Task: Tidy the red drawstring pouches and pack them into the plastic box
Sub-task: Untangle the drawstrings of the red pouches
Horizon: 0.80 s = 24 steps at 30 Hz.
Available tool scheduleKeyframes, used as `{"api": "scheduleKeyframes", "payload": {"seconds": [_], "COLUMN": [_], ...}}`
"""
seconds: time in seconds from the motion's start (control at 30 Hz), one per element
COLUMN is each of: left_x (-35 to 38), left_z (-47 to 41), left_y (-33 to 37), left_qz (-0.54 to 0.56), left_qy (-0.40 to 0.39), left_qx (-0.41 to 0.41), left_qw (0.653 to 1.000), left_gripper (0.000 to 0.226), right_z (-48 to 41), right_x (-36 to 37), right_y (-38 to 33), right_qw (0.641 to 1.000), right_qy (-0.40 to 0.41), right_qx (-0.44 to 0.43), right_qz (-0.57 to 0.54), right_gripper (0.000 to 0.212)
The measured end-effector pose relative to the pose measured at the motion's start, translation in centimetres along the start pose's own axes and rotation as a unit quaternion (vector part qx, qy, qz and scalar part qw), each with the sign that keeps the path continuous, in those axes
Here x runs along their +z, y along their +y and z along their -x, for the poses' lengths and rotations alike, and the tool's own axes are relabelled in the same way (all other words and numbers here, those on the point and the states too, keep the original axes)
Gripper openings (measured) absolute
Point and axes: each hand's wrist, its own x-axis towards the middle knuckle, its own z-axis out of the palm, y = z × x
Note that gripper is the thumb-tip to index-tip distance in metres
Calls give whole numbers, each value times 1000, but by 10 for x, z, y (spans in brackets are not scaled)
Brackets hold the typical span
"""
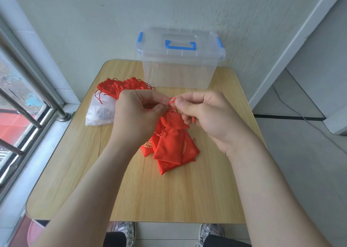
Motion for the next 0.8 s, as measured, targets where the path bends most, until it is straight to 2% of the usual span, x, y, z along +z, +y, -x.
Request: {"api": "scheduleKeyframes", "payload": {"seconds": [0.1,0.2,0.27,0.33,0.37,0.47,0.57,0.7,0.8], "left_x": [3,5,5,5,5,4,4,8,11], "left_z": [2,2,1,2,1,-3,-3,-1,0], "left_y": [7,9,11,12,12,11,12,17,14], "left_qz": [13,62,84,94,99,138,142,104,79], "left_qy": [-40,-83,-103,-95,-81,-39,-44,-94,-116], "left_qx": [25,-21,-49,-60,-66,-107,-141,-134,-88], "left_qw": [999,994,990,989,990,984,979,981,986], "left_gripper": [25,34,25,14,16,32,53,61,58], "right_z": [-3,-5,-6,-6,-6,-6,-6,-6,-5], "right_x": [-1,-1,-3,-4,-4,-5,-5,-6,-7], "right_y": [2,1,2,3,3,5,6,6,7], "right_qw": [998,995,994,993,993,994,996,998,999], "right_qy": [5,29,51,70,75,77,68,55,49], "right_qx": [26,32,31,34,36,36,31,25,14], "right_qz": [-59,-89,-95,-91,-86,-67,-52,-32,-16], "right_gripper": [15,12,11,10,9,11,12,13,10]}}
